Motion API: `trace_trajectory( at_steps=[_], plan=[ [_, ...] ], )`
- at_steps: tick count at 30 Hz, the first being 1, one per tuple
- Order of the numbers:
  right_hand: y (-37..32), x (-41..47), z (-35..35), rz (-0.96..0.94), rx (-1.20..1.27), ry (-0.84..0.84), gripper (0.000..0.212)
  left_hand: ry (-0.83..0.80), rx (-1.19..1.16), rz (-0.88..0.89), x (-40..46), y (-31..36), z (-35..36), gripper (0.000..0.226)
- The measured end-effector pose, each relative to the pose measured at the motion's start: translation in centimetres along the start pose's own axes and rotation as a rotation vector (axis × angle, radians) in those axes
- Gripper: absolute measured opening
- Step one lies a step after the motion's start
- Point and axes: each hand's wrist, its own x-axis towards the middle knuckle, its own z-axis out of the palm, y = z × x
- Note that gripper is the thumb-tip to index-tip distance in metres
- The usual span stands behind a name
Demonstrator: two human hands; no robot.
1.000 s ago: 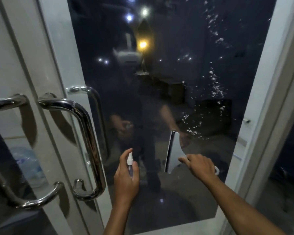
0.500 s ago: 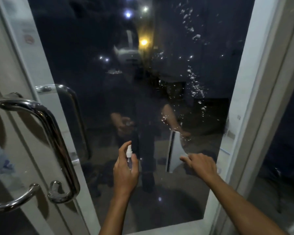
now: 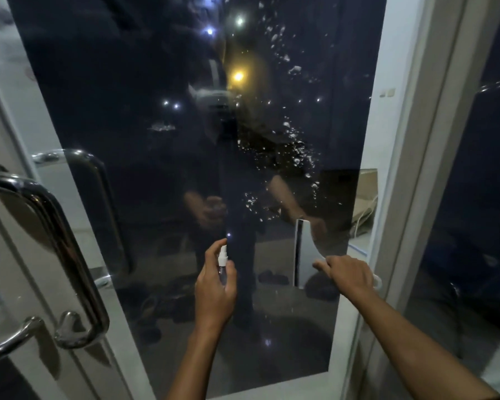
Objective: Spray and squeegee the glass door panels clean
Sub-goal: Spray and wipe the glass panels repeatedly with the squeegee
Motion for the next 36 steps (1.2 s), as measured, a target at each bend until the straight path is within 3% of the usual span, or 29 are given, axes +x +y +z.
trace_trajectory(
  at_steps=[6,12,19,25,31,36],
  plan=[
    [4.1,-1.9,0.5,0.132,0.046,0.046,0.052,-0.005,0.009,0.002,-0.6,1.4,0.9,0.042],
    [3.7,-1.7,-2.7,0.032,0.249,0.156,0.056,0.011,-0.027,0.054,0.3,3.5,2.3,0.040],
    [0.3,0.9,-6.9,-0.100,0.611,0.164,0.059,0.090,0.007,0.189,6.5,7.1,-0.4,0.037],
    [-6.2,4.1,-17.6,-0.269,1.039,0.263,0.044,0.192,0.081,0.327,15.9,12.2,-6.0,0.036],
    [-10.7,7.8,-29.4,-0.337,1.167,0.406,0.037,0.256,0.153,0.469,24.0,18.4,-10.8,0.038],
    [-12.7,10.0,-34.4,-0.320,1.224,0.440,0.038,0.283,0.200,0.552,28.8,23.0,-14.3,0.035]
  ],
)
